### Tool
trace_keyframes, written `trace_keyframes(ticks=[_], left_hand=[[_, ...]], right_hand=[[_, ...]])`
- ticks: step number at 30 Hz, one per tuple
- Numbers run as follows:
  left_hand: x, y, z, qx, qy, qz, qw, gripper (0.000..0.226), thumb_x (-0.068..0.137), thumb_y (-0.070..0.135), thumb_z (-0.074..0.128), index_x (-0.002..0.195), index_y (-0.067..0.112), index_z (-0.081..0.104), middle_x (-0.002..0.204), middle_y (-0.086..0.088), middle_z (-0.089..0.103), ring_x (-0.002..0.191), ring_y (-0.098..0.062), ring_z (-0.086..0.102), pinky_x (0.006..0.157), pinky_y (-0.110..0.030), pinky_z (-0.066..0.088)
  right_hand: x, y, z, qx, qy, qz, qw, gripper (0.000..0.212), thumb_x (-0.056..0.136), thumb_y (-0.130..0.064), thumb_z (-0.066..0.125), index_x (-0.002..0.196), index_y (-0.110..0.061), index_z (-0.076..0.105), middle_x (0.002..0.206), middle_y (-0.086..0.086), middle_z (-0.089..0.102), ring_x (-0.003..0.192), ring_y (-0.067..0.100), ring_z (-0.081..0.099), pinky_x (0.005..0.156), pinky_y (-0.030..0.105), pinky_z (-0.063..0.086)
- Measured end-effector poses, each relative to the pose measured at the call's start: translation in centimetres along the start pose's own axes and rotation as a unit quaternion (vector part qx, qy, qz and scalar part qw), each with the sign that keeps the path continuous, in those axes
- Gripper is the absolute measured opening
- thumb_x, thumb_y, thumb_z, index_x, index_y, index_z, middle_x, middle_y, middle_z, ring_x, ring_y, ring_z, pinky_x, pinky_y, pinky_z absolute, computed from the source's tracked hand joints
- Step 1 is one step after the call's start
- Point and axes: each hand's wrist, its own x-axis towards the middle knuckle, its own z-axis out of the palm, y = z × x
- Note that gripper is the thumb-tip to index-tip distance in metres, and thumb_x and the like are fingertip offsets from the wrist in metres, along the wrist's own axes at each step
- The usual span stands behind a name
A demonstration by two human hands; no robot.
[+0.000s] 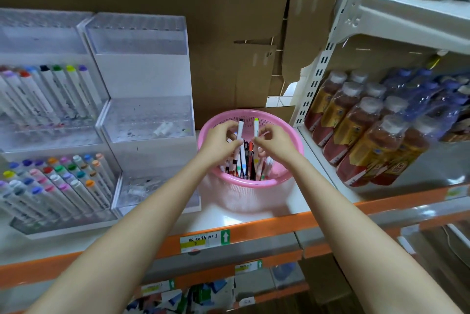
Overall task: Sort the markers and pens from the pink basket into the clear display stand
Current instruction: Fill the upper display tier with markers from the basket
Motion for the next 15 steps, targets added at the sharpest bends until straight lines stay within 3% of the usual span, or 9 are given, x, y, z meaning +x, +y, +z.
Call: trace_keyframes(ticks=[2,6,9,13,15], left_hand=[[-0.4,0.3,-0.3,-0.001,0.036,0.029,0.999,0.047,0.084,0.009,0.068,0.128,0.015,0.053,0.097,0.0,0.062,0.083,-0.013,0.06,0.076,-0.033,0.055],[-1.6,1.8,-1.6,0.025,0.078,0.094,0.992,0.068,0.082,0.01,0.072,0.141,0.027,0.042,0.105,0.008,0.065,0.068,0.002,0.058,0.071,-0.014,0.048],[-2.8,3.4,-3.2,0.06,0.088,0.144,0.984,0.071,0.081,0.008,0.072,0.142,0.029,0.042,0.101,0.003,0.07,0.075,-0.009,0.064,0.08,-0.027,0.052],[-4.5,5.7,-6.4,0.09,0.137,0.172,0.971,0.065,0.084,0.008,0.068,0.141,0.029,0.043,0.072,0.002,0.059,0.066,-0.015,0.055,0.071,-0.032,0.051],[-5.2,6.3,-8.4,0.096,0.177,0.169,0.965,0.064,0.082,0.007,0.069,0.139,0.028,0.045,0.072,-0.002,0.061,0.067,-0.02,0.058,0.07,-0.036,0.052]], right_hand=[[-0.6,-0.7,-0.3,0.014,0.004,-0.034,0.999,0.008,0.091,-0.01,0.061,0.093,-0.012,0.054,0.077,0.006,0.057,0.064,0.019,0.06,0.064,0.037,0.06],[-2.0,-2.6,-0.8,0.025,0.035,-0.128,0.991,0.015,0.089,-0.01,0.064,0.102,-0.014,0.058,0.09,-0.005,0.061,0.083,0.014,0.062,0.063,0.036,0.06],[-2.9,-4.4,-0.9,0.028,0.056,-0.191,0.98,0.022,0.086,-0.007,0.066,0.103,-0.018,0.058,0.091,-0.012,0.064,0.087,0.004,0.063,0.07,0.029,0.057],[-4.1,-7.6,-0.4,0.058,0.084,-0.249,0.963,0.023,0.082,-0.004,0.068,0.102,-0.012,0.059,0.09,-0.002,0.068,0.084,0.007,0.065,0.076,0.025,0.054],[-4.6,-9.3,0.0,0.06,0.091,-0.269,0.957,0.022,0.082,-0.006,0.069,0.101,-0.012,0.059,0.088,-0.001,0.069,0.082,0.01,0.065,0.077,0.028,0.054]])
